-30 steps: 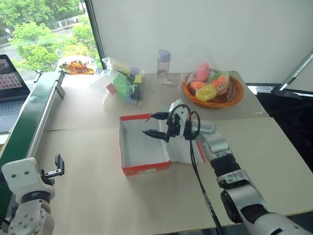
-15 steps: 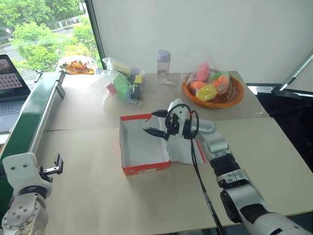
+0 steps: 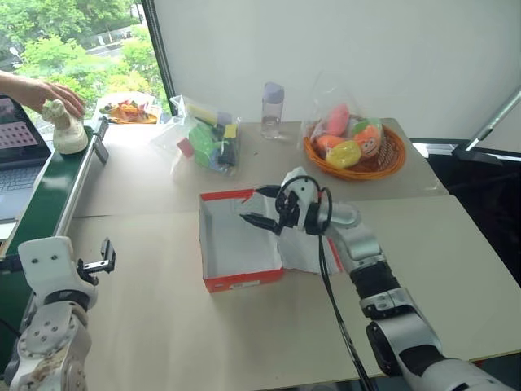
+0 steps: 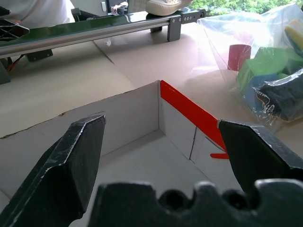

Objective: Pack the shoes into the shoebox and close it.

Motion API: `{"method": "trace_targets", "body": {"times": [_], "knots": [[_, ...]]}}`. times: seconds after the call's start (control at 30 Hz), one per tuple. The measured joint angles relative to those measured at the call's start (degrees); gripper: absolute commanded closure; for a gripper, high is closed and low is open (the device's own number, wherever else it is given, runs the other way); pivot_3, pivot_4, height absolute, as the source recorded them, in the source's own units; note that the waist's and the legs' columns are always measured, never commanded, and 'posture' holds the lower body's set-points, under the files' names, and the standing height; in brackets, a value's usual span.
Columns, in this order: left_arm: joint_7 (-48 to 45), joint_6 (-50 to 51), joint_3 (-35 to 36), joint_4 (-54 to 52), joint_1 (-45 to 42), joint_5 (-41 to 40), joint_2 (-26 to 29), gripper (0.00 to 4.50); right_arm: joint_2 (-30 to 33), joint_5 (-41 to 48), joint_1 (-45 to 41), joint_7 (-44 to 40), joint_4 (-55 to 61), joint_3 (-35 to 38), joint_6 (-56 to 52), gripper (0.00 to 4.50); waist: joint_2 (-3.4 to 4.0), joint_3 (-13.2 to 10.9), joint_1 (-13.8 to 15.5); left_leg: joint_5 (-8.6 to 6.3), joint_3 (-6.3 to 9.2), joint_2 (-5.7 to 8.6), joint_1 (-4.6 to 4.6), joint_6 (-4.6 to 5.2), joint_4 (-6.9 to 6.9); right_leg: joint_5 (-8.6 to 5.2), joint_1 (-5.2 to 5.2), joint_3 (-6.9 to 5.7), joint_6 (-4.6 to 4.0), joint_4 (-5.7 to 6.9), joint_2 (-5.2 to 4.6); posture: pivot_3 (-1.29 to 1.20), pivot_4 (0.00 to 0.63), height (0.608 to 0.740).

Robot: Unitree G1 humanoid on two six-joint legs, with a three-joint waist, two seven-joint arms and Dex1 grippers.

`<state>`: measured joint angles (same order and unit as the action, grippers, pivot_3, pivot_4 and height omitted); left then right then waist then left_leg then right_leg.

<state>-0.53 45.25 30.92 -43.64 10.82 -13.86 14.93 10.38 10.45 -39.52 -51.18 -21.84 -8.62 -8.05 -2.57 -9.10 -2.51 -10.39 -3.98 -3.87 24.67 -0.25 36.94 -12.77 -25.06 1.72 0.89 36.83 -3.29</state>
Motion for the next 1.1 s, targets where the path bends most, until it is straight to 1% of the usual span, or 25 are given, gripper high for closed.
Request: {"method": "trace_targets", "body": {"times": [0.17,0.3,0.47,0.67,0.77,0.83,1.0,1.07,1.1], "knots": [[0.0,0.0,-0.5,1.7,-1.6,0.2,0.1,0.0,-1.1,0.2,0.0,0.5,1.2,0.0,-1.0,0.02,0.0,0.0,0.0,0.0,0.01,0.0,-0.01,0.0,0.0,-0.01,0.0,0.0,0.0,0.02,0.02,0.0,0.15,0.74],[-0.3,0.0,0.2,3.1,-3.1,0.1,1.4,0.0,-2.4,1.7,-0.2,-1.4,2.6,-1.1,-2.8,0.02,0.0,0.0,0.0,0.0,0.01,-0.01,0.0,0.0,0.0,-0.01,0.0,0.0,0.0,0.02,0.02,0.0,0.15,0.74],[-2.0,-0.2,5.9,6.8,-3.5,-1.6,4.0,0.0,-3.0,2.0,-3.0,-3.8,3.2,-3.0,-4.4,0.02,0.0,0.0,0.0,0.0,0.01,-0.02,-0.01,0.0,0.0,-0.01,-0.04,-0.01,-0.01,0.05,0.02,0.0,0.15,0.74],[-6.8,-2.3,13.6,14.9,-4.0,-4.6,9.6,0.0,-2.9,2.0,-4.8,-4.4,2.3,-3.1,-4.4,0.02,0.0,0.0,0.1,0.0,-0.01,-0.01,0.0,-0.02,-0.01,-0.02,-0.07,-0.04,-0.03,0.04,-0.03,0.0,0.15,0.74],[-10.2,-3.7,15.8,22.6,-5.7,-5.6,15.2,0.0,-2.7,2.0,-4.8,-4.9,2.1,-3.4,-4.4,0.02,0.01,0.0,0.1,0.0,-0.02,-0.04,-0.01,-0.03,-0.02,-0.04,-0.09,-0.09,-0.08,0.06,-0.05,0.0,0.15,0.74],[-11.8,-4.4,15.8,25.6,-6.5,-5.9,17.3,0.0,-2.7,1.9,-4.8,-5.0,2.1,-3.7,-4.4,0.02,0.01,0.0,0.1,0.0,-0.03,-0.04,-0.01,-0.04,-0.02,-0.04,-0.09,-0.11,-0.08,0.04,-0.08,0.0,0.15,0.74],[-16.2,-8.7,15.4,37.9,-10.6,-6.4,23.3,0.0,-2.4,2.1,-4.6,-5.2,2.9,-4.1,-5.5,0.02,0.01,0.0,0.1,-0.03,-0.05,-0.06,0.02,-0.12,-0.09,-0.05,-0.17,-0.17,-0.12,0.06,-0.11,0.0,0.15,0.74],[-17.4,-10.5,15.4,42.0,-11.6,-6.3,25.3,0.0,-2.2,2.2,-4.4,-5.9,4.3,-4.2,-6.7,0.02,0.0,0.0,0.0,-0.25,-0.06,-0.07,0.03,-0.48,-0.1,-0.05,-0.18,-0.18,-0.13,0.06,-0.13,0.0,0.15,0.74],[-18.8,-12.2,15.1,45.3,-12.6,-6.3,26.4,0.0,-1.6,2.3,-4.2,-6.3,5.3,-4.2,-7.4,0.02,0.0,0.0,0.0,-0.26,-0.07,-0.08,0.03,-0.5,-0.1,-0.05,-0.19,-0.18,-0.13,0.05,-0.12,0.0,0.15,0.74]]}}
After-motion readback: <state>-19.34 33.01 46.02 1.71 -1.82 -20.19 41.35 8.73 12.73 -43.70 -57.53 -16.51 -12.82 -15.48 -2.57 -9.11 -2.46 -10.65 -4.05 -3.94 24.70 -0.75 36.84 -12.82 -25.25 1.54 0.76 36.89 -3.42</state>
